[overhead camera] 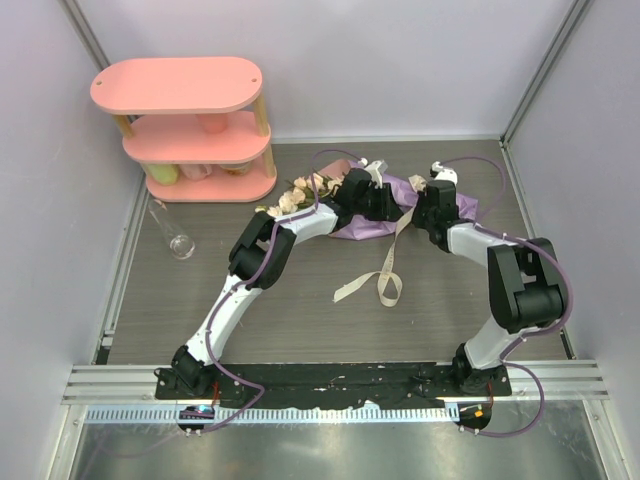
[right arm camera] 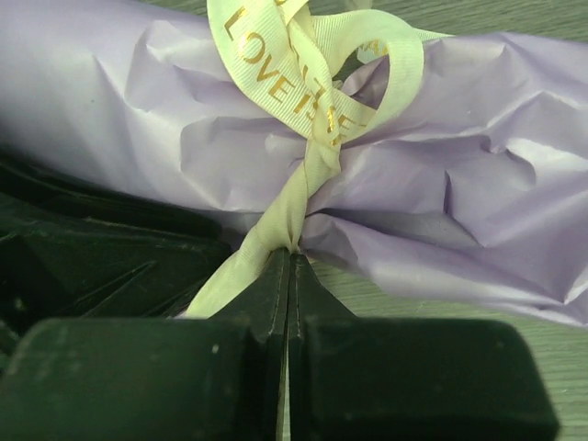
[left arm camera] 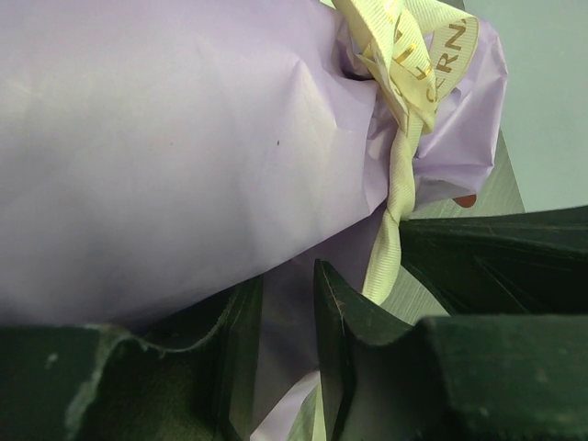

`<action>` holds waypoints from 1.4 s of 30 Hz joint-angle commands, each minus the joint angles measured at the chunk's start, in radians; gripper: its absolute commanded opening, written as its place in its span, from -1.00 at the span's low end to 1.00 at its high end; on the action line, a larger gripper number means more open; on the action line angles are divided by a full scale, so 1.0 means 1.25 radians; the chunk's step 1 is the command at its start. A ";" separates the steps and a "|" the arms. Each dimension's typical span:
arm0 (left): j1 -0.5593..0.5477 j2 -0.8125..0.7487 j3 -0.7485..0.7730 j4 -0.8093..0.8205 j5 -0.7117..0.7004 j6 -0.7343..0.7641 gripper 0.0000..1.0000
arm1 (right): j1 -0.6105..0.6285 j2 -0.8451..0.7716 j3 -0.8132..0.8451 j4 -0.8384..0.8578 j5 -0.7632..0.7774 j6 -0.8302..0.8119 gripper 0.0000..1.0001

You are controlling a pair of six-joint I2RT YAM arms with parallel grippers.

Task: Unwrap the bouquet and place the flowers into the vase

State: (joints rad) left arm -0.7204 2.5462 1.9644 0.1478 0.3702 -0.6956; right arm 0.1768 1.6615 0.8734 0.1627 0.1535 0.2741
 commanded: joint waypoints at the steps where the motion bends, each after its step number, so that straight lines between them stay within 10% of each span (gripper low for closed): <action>1: 0.001 -0.021 -0.004 -0.004 0.003 0.013 -0.35 | 0.005 -0.088 -0.043 0.149 -0.029 0.065 -0.98; 9: 0.003 -0.018 -0.006 -0.004 0.003 0.010 -0.35 | -0.013 -0.214 -0.137 0.297 -0.062 0.178 -0.99; 21: 0.003 -0.022 -0.007 -0.004 0.007 0.012 -0.35 | -0.017 0.032 0.182 -0.190 0.063 -0.030 -0.32; 42: 0.006 -0.023 -0.008 -0.004 0.011 0.014 -0.34 | -0.019 0.000 0.104 -0.134 -0.070 0.018 -0.39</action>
State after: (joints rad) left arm -0.7193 2.5462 1.9606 0.1455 0.3714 -0.6956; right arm 0.1539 1.7290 1.0271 -0.0311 0.1127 0.2623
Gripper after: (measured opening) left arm 0.327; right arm 0.299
